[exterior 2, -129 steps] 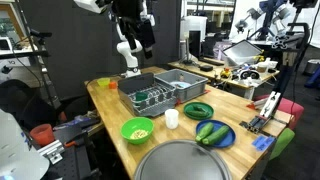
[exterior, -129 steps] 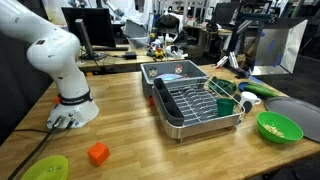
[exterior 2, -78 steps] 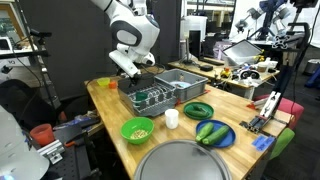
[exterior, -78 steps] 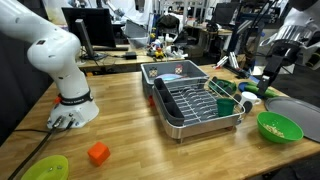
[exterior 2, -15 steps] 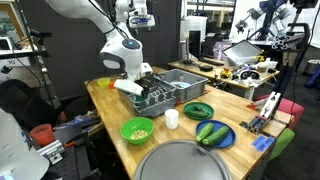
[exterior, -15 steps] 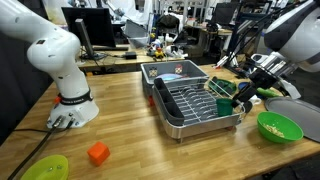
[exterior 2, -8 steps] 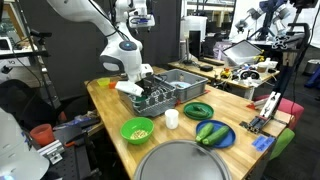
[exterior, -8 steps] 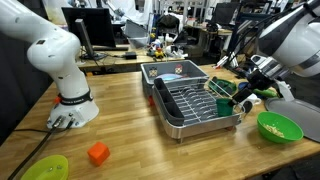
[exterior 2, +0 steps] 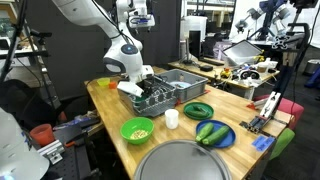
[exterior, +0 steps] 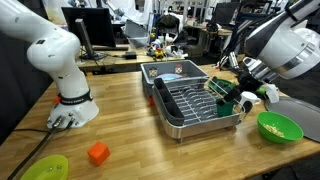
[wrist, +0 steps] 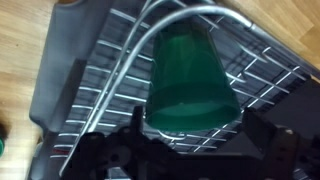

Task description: Pour the contents of the green cup into the green bowl

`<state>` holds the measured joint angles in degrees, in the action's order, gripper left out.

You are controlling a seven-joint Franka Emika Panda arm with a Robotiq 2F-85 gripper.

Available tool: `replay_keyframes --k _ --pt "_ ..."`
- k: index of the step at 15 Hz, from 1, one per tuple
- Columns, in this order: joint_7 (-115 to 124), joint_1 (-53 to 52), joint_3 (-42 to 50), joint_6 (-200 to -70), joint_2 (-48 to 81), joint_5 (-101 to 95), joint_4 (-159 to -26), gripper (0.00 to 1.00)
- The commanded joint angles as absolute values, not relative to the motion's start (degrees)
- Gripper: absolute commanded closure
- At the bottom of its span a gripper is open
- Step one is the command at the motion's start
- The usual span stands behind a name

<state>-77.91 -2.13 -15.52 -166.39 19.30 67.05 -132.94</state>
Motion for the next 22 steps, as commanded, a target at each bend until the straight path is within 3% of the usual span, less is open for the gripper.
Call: replay_keyframes --k 1,11,12,13,16,22 --pt "-79.3 -2.0 -16.4 -168.6 22.1 69.8 -130.5 0.00" --pt "-79.0 -1.6 -16.7 -170.9 23.3 70.5 -130.6 0.00" --pt "-79.1 -1.5 -16.8 -170.7 23.1 70.6 -130.7 0.09" --pt "-79.2 -1.5 -16.8 -170.7 23.1 70.7 -130.8 0.26" --pt "-79.1 -1.4 -16.9 -170.4 22.8 70.8 -131.2 0.46" --pt "-77.6 -2.3 -16.1 -170.3 21.6 68.8 -132.3 0.48"
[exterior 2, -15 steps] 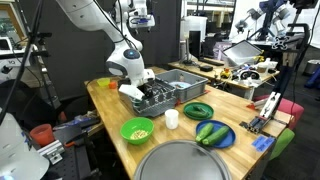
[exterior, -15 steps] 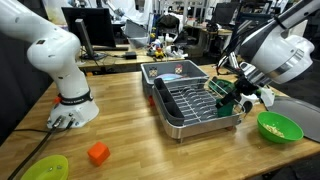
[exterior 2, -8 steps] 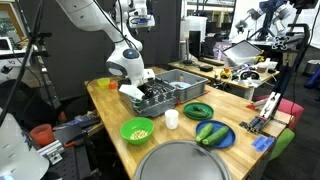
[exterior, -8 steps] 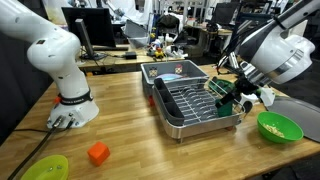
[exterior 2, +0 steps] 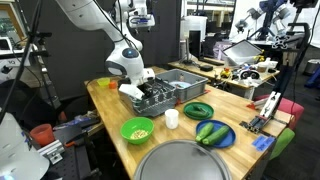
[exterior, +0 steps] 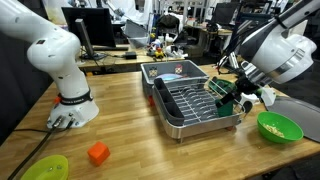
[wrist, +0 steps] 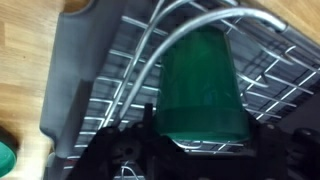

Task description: Pour the contents of the green cup into the green bowl

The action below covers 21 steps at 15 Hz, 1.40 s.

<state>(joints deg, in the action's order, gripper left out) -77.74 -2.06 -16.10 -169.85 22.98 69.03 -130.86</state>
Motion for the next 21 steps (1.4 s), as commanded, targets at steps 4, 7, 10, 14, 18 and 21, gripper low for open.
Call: replay_keyframes --k 4,7,10,14,18,21 --pt "-76.2 -3.2 -15.5 -169.9 20.6 66.3 -132.9 0.48" --pt "-74.2 -4.4 -14.9 -169.8 19.8 63.0 -132.9 0.48" --pt "-70.6 -5.7 -13.7 -169.6 18.2 58.0 -133.1 0.48" --pt "-65.1 -7.8 -10.7 -168.8 15.7 49.1 -134.1 0.48" --pt "-60.2 -9.8 -7.7 -167.9 12.1 40.3 -135.6 0.48" --pt "-59.1 -9.3 -7.8 -165.2 8.4 38.2 -136.6 0.48"
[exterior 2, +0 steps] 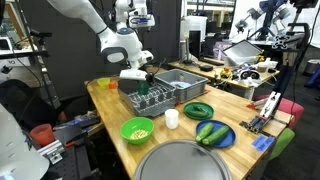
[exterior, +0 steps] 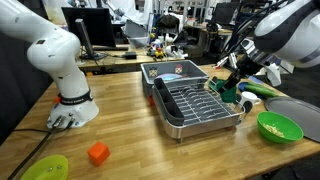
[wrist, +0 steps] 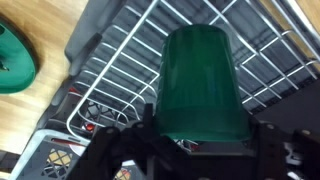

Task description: Pour the contents of the green cup into the green bowl

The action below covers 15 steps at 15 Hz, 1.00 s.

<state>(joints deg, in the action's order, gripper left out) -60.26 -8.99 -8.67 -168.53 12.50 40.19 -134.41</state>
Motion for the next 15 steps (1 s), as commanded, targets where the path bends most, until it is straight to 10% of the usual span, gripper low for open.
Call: replay_keyframes --k 1,15 --pt "-59.1 -9.0 -8.1 -164.0 6.9 38.5 -137.2 0.48" --pt "-30.0 -4.3 -1.4 -148.6 -9.6 9.9 -151.8 0.48"
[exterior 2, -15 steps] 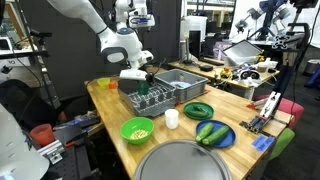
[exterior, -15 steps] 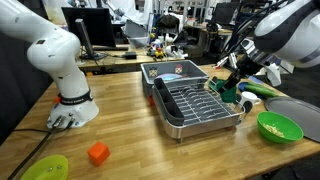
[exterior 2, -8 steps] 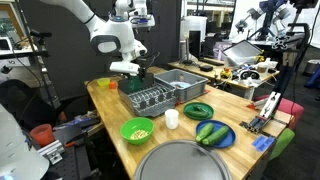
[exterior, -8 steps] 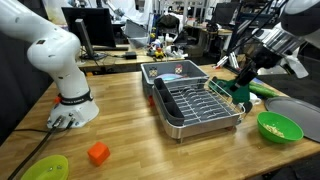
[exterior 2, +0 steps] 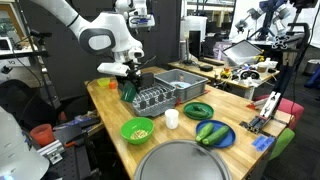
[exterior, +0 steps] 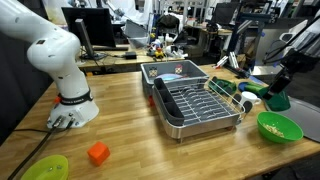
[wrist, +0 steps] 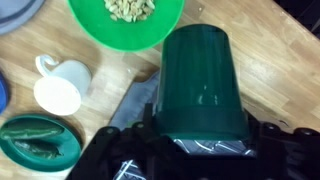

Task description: Pour the contents of the green cup into the green bowl

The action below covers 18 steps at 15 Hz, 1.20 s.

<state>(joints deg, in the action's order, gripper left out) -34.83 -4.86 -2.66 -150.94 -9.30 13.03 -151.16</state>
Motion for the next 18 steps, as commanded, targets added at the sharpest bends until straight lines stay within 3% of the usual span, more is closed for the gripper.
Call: replay_keyframes --k 1,18 --pt "-28.9 -4.3 -0.7 -148.0 -9.4 9.8 -152.0 0.48" --pt "-18.7 0.5 3.3 -139.6 1.3 7.7 -148.5 0.48"
